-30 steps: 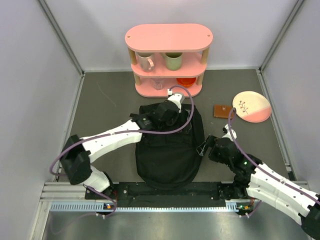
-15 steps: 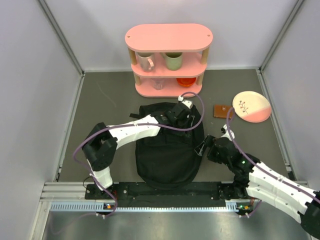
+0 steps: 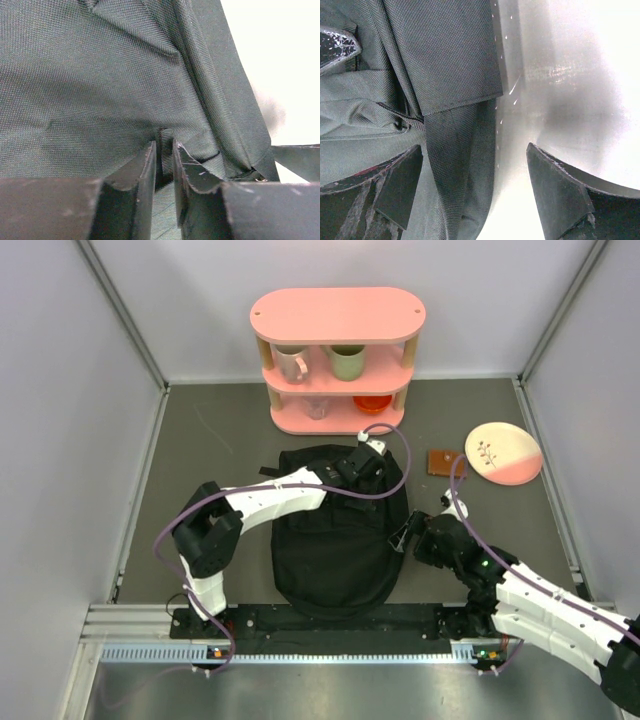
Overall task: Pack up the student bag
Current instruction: Unzip the student bag at the center of the board.
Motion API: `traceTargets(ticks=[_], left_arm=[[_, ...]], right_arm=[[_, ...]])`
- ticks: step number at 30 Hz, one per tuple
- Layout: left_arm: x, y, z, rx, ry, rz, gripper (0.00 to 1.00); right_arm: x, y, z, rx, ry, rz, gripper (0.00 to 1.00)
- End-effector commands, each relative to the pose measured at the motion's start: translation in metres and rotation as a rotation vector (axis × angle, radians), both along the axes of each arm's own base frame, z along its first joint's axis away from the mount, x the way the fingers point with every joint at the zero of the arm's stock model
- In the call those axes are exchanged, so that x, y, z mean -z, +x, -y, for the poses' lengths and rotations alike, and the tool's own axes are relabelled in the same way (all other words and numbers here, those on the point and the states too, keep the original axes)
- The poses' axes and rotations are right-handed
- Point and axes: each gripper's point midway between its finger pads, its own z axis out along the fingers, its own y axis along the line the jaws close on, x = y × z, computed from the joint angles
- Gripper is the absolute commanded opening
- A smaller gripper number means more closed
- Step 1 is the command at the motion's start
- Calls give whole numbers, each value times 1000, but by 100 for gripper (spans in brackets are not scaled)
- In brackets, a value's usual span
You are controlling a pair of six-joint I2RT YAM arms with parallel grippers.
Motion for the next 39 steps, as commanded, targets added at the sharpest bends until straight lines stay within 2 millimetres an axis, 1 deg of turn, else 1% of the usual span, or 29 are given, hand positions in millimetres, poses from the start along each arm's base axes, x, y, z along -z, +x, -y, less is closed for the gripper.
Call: traceTargets(ticks=[1,2,4,5,7,9,14,15,16,20,21,22,23,24,25,27,32,34,36,37,39], left_arm=[[12,-5,2,18,27,-35,19],[14,-6,2,21,27,-41,10],[14,-7,4,29,21,-46,1],[15,-8,4,31,20,-49,0],[12,-8,3,31,14,-42,0],[13,-9,1,27,13,-38,0],[1,-6,-4,16,0,0,0],[0,-7,-5,15,-2,3,0],[-7,-6,-4,14,-17,15,0],[-12,-6,-6,12,-33,33,0],[-16,-6,-6,11,-39,38,0],[-17,-6,-6,10,-42,39,0],[-18,-6,-7,10,-43,43,0],[-20,-7,-8,8,-46,45,0],[-22,-7,-9,9,-51,50,0],[-25,-7,-9,3,-62,57,0],[-28,-7,-8,5,-72,61,0],[-30,-7,-7,7,-78,63,0],[-31,-7,-8,7,-80,63,0],[-32,-8,-8,9,-82,63,0],[-32,-9,-8,12,-87,59,0]], right_arm=[[-22,13,-7,11,46,59,84],[-22,13,-7,12,46,61,84],[-23,13,-7,12,49,61,84],[-23,13,-7,10,47,62,84],[-27,14,-9,9,53,68,84],[-31,15,-10,5,59,74,84],[-46,21,-15,2,86,102,84],[-51,23,-17,2,89,113,84],[-53,25,-16,10,87,120,84],[-60,39,-12,56,133,118,84],[-58,48,-2,100,141,102,84],[-59,47,-7,67,178,83,84],[-61,50,-8,61,203,83,84],[-67,59,-6,71,235,106,84],[-71,58,-13,33,274,107,84],[-80,64,-18,13,310,128,84],[-80,70,-27,-33,315,104,84],[-74,69,-29,-39,317,83,84],[-62,72,-26,-12,291,57,84],[-64,76,-27,-12,296,79,84],[-56,78,-28,-12,291,64,80]])
